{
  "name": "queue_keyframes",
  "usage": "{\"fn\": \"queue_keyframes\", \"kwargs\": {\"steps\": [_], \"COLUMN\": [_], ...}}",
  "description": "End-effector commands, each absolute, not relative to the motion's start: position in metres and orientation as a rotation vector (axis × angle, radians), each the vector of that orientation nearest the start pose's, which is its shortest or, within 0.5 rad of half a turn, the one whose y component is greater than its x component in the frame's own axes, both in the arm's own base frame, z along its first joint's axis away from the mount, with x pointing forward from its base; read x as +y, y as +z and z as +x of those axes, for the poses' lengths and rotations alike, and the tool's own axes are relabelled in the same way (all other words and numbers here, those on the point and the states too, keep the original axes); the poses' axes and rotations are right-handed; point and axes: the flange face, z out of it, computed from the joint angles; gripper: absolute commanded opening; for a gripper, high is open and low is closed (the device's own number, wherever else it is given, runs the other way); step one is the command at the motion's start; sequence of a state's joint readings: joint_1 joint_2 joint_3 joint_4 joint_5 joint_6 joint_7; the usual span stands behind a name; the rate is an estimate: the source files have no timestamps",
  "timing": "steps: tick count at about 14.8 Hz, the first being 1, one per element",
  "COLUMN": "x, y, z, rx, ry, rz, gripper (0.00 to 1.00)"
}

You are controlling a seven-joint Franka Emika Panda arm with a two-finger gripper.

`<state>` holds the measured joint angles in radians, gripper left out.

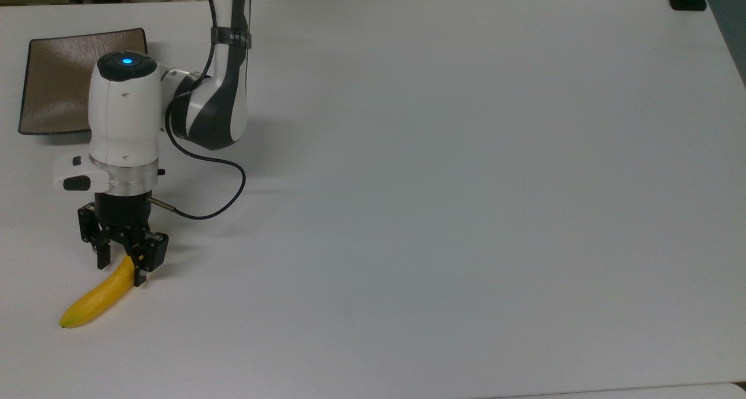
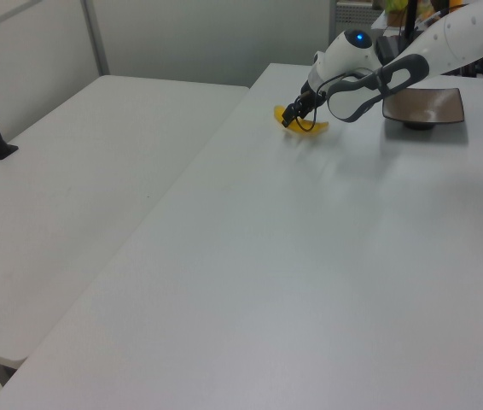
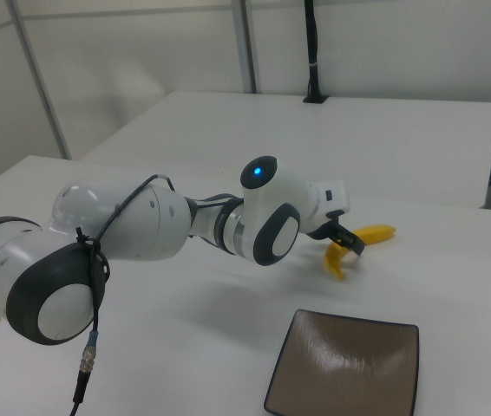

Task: Bananas placed on a ceramic plate
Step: 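Close the gripper on the banana's middle and lift it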

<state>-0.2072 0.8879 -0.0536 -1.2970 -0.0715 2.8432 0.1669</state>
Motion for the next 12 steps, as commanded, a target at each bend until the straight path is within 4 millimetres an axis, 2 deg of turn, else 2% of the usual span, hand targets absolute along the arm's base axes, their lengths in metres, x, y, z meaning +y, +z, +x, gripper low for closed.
{"fn": "queue_keyframes", "kwargs": {"steps": [1,2,6,10,11,12], "x": [-0.185,-0.185,-0.185,-0.188,-0.189,-0.19], "y": [0.281,0.281,0.288,0.326,0.329,0.344], "z": [0.771,0.771,0.771,0.769,0.764,0.758], "rx": [0.506,0.506,0.502,0.525,0.53,0.526], "ry": [-1.054,-1.054,-1.059,-1.102,-1.075,-1.058], "rz": [-3.033,-3.033,-3.033,-3.008,-3.018,-3.028], "gripper": [0.35,0.3,0.25,0.25,0.25,0.25]}}
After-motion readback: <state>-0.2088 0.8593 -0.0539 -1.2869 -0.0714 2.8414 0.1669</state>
